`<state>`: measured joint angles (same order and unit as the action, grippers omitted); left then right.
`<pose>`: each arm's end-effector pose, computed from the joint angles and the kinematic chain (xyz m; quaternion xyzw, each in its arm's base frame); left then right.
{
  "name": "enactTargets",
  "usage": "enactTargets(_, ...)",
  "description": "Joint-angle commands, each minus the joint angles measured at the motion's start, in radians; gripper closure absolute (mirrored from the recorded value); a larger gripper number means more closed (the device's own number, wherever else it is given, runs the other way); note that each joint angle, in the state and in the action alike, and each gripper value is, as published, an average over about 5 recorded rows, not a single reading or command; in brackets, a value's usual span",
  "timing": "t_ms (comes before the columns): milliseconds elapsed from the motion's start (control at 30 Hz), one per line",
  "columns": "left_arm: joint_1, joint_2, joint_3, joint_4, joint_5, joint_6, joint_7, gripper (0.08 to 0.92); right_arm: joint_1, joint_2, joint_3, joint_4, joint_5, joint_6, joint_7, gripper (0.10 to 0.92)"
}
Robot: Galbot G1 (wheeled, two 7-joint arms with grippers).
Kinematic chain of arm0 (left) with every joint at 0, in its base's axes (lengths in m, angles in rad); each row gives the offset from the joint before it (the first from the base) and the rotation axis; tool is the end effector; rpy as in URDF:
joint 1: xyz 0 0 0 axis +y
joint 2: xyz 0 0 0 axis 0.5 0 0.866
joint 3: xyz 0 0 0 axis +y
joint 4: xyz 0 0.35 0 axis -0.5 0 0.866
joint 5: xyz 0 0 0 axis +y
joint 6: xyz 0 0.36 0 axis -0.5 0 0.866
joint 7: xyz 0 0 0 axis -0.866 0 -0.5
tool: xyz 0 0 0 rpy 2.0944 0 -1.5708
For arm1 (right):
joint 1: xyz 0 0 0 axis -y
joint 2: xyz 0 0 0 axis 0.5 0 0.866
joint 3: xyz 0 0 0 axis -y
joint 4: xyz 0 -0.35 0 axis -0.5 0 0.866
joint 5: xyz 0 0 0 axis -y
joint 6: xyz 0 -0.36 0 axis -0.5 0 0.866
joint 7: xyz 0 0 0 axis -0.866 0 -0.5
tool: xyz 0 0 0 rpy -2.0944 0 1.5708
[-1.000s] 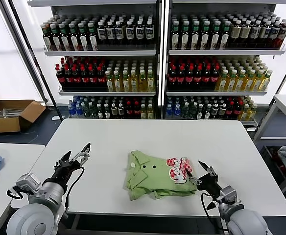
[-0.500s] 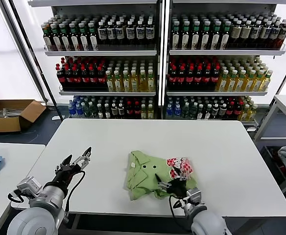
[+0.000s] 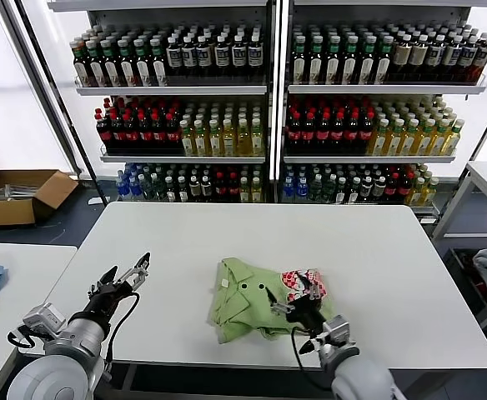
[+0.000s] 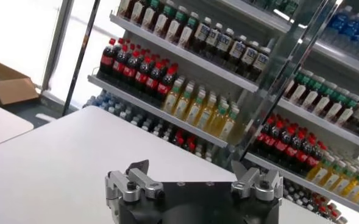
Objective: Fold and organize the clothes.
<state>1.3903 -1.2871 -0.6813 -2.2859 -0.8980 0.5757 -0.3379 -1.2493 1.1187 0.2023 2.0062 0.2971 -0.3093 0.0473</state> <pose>0.2200 0.0729 -0.1821 0.0005 -0.9657 0.2184 0.1406 0.2586 0.0062 -0.2809 0.1979 -0.9730 0.0546 0.1058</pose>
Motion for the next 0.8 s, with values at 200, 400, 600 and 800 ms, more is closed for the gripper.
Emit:
enactTargets(200,0.025,0.033,-0.039,0.055,0.187,-0.08,0.253,0.177,-0.367,0.031,0.586,0.121,0.076,0.197,-0.136,0.203)
enactTargets(400,0.068,0.052,-0.041,0.13,0.464,-0.222,0.444,0.177,-0.464,0.104,0.67,0.125,0.114,0.247,-0.213,0.203)
enactTargets(600,0.107,0.019,-0.039,0.14,0.6,-0.331,0.544,0.177,-0.495,0.125,0.669,0.113,0.105,0.267,-0.244,0.203)
enactTargets(800,0.111,-0.021,-0.07,0.14,0.651,-0.371,0.598,0.177,-0.457,0.117,0.607,0.079,0.062,0.258,-0.252,0.203)
